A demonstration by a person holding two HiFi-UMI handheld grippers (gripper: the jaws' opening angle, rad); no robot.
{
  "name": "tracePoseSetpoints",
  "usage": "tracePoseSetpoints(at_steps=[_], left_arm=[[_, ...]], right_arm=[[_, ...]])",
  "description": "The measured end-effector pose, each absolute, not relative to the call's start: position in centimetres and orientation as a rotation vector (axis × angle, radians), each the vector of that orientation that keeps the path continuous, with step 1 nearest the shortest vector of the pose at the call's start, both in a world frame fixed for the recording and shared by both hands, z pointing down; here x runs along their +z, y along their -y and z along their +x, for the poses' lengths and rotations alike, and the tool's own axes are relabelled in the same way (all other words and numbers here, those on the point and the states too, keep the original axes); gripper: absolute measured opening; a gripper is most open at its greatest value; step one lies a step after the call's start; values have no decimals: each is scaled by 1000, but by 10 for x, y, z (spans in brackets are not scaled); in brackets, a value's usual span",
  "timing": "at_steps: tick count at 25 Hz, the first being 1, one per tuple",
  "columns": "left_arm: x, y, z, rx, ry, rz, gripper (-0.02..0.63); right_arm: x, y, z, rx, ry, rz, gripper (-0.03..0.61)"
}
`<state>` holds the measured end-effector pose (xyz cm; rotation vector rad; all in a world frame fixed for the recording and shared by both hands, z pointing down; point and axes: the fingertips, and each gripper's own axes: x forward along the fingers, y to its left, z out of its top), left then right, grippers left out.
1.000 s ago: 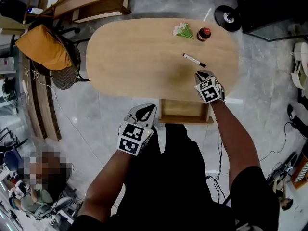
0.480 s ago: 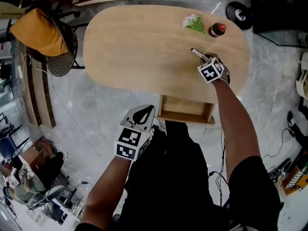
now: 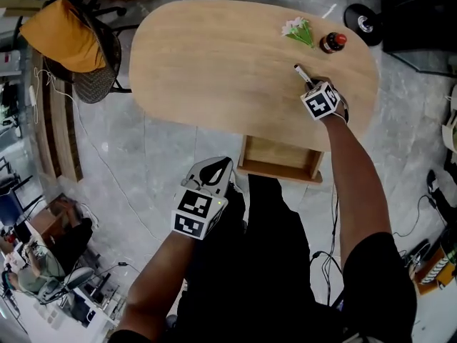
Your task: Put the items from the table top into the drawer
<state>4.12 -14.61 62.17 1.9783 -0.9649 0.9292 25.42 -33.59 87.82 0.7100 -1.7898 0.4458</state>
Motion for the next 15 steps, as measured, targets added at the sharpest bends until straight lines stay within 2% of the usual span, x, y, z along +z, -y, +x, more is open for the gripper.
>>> tracePoseSetpoints(at_steps=[11, 15], left_arm=[[616, 135, 44, 937, 874, 2089, 2], [620, 115, 37, 956, 841, 2100, 2]], right_arm=[[802, 233, 225, 636, 1995, 876, 60], [805, 161, 212, 875, 1980, 911, 60]])
